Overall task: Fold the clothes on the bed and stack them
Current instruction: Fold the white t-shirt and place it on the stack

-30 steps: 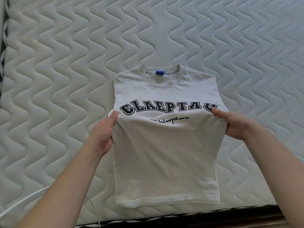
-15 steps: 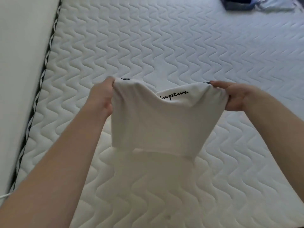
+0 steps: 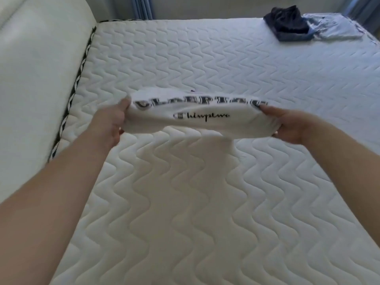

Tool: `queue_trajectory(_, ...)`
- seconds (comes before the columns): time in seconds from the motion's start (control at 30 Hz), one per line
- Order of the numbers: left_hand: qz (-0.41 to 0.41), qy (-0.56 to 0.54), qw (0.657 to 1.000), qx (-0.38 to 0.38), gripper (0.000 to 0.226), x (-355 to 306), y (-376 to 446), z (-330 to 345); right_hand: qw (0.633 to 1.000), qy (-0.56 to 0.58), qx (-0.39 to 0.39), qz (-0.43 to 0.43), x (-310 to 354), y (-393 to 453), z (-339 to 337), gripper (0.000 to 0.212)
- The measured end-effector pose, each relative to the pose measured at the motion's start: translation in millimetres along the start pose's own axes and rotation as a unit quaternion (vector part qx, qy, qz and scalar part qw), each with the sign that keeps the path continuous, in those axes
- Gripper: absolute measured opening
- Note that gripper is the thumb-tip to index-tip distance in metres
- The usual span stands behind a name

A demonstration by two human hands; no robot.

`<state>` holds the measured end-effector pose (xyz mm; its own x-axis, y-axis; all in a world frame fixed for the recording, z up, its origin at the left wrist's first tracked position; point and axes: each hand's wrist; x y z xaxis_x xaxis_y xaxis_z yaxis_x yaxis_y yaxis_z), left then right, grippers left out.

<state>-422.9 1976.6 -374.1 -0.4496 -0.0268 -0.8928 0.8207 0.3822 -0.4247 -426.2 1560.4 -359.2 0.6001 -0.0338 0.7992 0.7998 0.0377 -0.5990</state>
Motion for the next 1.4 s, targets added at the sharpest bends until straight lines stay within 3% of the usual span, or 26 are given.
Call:
queue_trajectory(0.13,-0.016,0.135,0.991,-0.008,0.045,117.2,-33.9,-15.1,0.996,-0.063,-0.050,0.029,-105.4,0.3,-7.1,0.053)
queue_trajectory(0.27,-0.084,0.152,0.985,0.018,0.054,216.2,-92.0,-33.1,0.992,-0.097,-0.042,0.076,-213.2,-22.4,-12.9,0.041)
queue_trajectory(0.33,-0.104,0.167,0.980,0.030,0.048,254.6,-113.1,-42.0,0.989,-0.095,-0.049,0.098,-257.9,-38.0,-15.9,0.032)
queue_trajectory(0.4,-0.102,0.181,0.978,0.027,0.041,282.2,-130.1,-49.8,0.986,-0.103,-0.057,0.115,-293.1,-54.1,-18.5,0.037)
queue_trajectory(0.63,-0.126,0.222,0.964,0.076,0.010,351.6,-176.2,-80.7,0.964,-0.182,-0.066,0.184,-374.8,-105.8,-28.7,0.028)
queue_trajectory(0.8,-0.207,0.221,0.944,0.131,0.043,385.9,-193.9,-95.4,0.962,-0.175,-0.034,0.209,-394.3,-119.4,-35.2,0.023)
queue_trajectory(0.93,-0.219,0.232,0.947,0.037,0.045,374.4,-173.6,-86.5,0.966,-0.107,-0.117,0.202,-384.2,-95.5,-42.0,0.034)
queue_trajectory(1.03,-0.244,0.107,0.964,-0.008,0.043,352.8,-146.0,-71.9,0.972,-0.057,-0.167,0.158,-361.5,-66.8,-42.8,0.053)
queue_trajectory(1.17,-0.267,-0.081,0.960,-0.026,0.032,330.5,-117.9,-53.3,0.973,-0.030,-0.205,0.106,-330.8,-26.4,-40.0,0.068)
queue_trajectory(1.27,-0.244,-0.033,0.969,0.018,0.029,323.8,-104.9,-43.9,0.971,-0.057,-0.213,0.090,-316.9,-1.7,-34.3,0.069)
queue_trajectory(1.4,-0.210,0.038,0.977,0.017,0.069,324.8,-94.0,-38.4,0.967,-0.098,-0.217,0.093,-311.5,21.9,-32.6,0.051)
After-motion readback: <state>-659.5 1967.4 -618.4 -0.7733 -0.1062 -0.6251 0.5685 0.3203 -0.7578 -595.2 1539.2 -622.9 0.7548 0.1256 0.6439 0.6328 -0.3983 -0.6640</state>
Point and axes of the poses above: each hand's wrist, its own y-axis towards the middle knuckle, its own z-axis out of the palm, x = y × z, and after that the axes turned 3 degrees about x, right-handed
